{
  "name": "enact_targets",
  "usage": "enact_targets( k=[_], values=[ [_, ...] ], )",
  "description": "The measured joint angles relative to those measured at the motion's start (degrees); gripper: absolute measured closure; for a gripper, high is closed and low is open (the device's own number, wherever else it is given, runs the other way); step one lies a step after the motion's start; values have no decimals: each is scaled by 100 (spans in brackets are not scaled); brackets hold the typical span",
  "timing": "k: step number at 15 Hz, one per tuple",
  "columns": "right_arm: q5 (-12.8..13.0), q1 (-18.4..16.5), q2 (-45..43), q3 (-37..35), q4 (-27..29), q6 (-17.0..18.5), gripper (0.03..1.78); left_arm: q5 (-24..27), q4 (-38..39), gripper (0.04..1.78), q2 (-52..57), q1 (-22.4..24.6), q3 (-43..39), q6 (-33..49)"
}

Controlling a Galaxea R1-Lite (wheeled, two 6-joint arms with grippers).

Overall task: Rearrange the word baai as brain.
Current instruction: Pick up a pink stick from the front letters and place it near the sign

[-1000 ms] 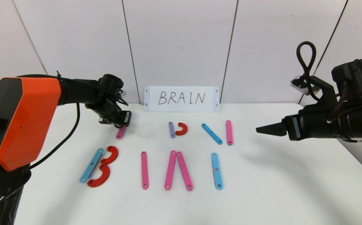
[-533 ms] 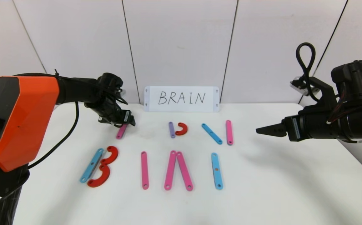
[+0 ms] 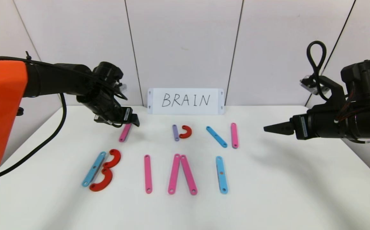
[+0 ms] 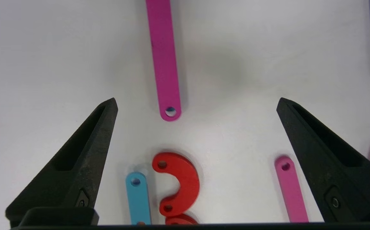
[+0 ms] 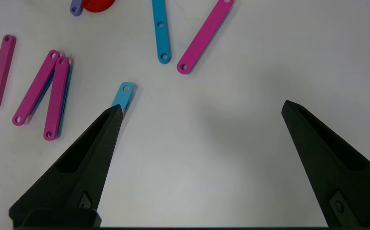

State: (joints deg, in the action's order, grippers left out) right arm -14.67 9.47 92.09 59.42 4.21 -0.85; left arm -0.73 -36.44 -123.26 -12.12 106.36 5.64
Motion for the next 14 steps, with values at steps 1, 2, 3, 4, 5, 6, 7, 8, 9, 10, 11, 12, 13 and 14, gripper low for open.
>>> enact_targets(
  k=[1,2,3,4,5,6,7,8,9,10,11,12,13,14],
  values=[
    [-10,-85,66,-5,-236,4,7,-41,41,8,190,-113,-256,63],
    [-13,-162,138,-33,-475,11,7,-113,89,8,394,-238,-532,162],
    [-18,-230,212,-57,-677,17,7,-166,127,8,575,-345,-800,282],
    [-55,-284,278,-68,-753,20,7,-201,196,8,758,-466,-1108,424],
    [-96,-319,323,-74,-764,20,7,-213,271,8,920,-583,-1406,542],
    [-123,-344,354,-77,-770,20,7,-224,361,8,1072,-709,-1707,667],
    [-127,-363,378,-77,-770,20,7,-265,455,8,1202,-847,-2000,833],
    [-132,-377,394,-77,-770,20,7,-347,524,8,1309,-1015,-2254,1031],
    [-134,-380,402,-77,-768,20,7,-475,557,8,1395,-1221,-2475,1271],
    [-134,-383,407,-77,-764,20,7,-572,574,8,1449,-1406,-2643,1482],
    [-132,-391,407,-79,-762,17,7,-635,577,8,1474,-1586,-2794,1696],
    [-134,-391,405,-84,-762,20,7,-649,579,8,1467,-1691,-2875,1830],
    [-134,-391,405,-85,-759,17,7,-651,581,8,1434,-1764,-2929,1938],
    [-137,-391,402,-88,-759,20,7,-655,583,8,1370,-1812,-2962,2043]
  ],
)
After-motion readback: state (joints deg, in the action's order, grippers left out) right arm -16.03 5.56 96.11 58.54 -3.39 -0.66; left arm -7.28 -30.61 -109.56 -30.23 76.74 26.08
